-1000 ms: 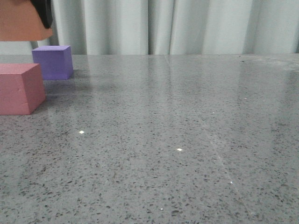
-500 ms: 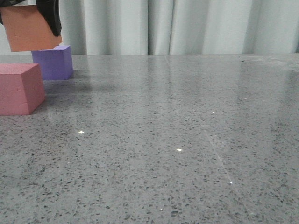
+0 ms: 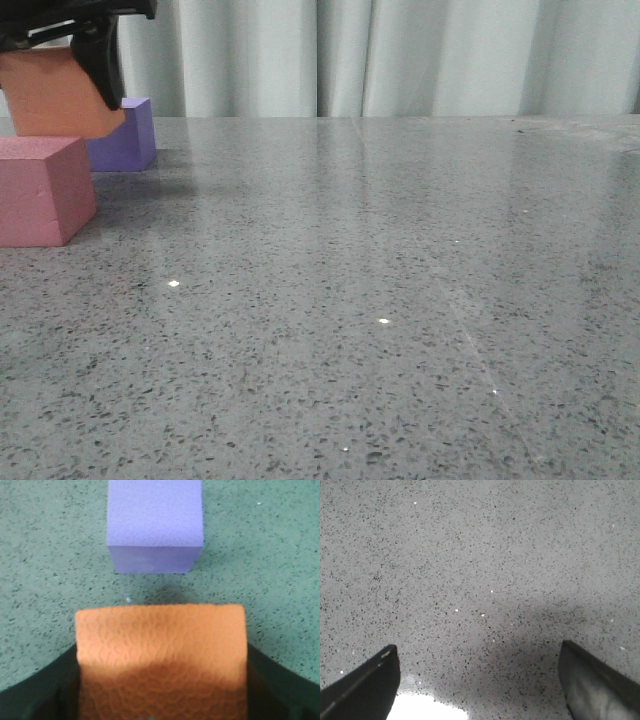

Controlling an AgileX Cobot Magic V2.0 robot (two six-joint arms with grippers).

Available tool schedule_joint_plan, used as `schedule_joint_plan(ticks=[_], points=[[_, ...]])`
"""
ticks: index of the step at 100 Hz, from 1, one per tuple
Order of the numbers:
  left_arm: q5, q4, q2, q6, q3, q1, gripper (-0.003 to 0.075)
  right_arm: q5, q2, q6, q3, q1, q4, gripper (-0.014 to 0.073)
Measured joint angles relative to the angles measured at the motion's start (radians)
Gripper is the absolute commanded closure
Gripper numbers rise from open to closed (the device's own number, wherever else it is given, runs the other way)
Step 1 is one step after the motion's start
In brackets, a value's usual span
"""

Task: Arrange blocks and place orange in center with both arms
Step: 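Lower the orange cube between the pink and purple blocks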

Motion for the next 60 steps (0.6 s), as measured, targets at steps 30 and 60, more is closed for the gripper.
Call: schedule_joint_plan(ticks=[30, 60], points=[[-0.017, -0.004, 0.043, 0.0, 0.0, 0.0, 0.0554, 0.0, 0.0, 0.0, 0.0, 0.0, 0.0, -0.0043], [-0.019, 0.007, 0.06, 0.0, 0.0, 0.0, 0.0554, 0.0, 0.0, 0.0, 0.0, 0.0, 0.0, -0.0043]])
